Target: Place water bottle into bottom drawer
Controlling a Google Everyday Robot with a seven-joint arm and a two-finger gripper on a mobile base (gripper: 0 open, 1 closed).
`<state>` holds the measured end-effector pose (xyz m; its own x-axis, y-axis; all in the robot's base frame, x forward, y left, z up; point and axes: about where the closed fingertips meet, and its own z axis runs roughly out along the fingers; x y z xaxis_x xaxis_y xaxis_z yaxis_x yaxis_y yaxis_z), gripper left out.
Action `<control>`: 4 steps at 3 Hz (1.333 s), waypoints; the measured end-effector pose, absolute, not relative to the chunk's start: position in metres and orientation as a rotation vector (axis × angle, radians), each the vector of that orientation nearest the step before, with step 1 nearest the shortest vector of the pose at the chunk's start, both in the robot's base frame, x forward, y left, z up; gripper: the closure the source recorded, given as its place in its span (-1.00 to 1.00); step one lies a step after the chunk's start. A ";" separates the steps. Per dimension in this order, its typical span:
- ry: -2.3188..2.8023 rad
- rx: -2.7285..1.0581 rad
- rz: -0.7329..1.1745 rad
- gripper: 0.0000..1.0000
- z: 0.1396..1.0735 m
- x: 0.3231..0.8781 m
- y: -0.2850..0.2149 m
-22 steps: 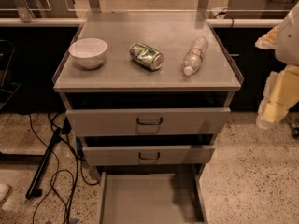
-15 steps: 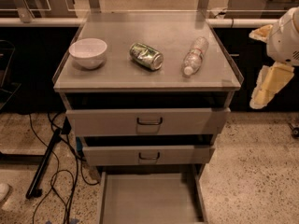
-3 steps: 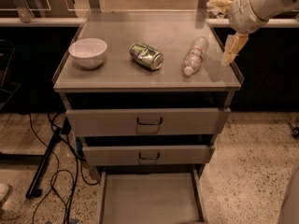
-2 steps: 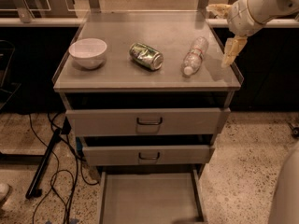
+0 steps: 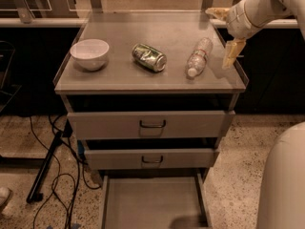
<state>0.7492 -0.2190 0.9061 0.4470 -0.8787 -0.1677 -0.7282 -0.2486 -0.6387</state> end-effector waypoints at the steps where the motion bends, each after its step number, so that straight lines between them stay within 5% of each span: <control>1: 1.323 -2.061 -0.299 -1.00 0.901 0.758 -0.217; 4: 1.286 -2.120 -0.267 -1.00 0.879 0.781 -0.201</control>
Offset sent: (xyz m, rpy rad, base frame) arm 0.0366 0.0011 -0.0048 -0.0298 -0.0031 0.0444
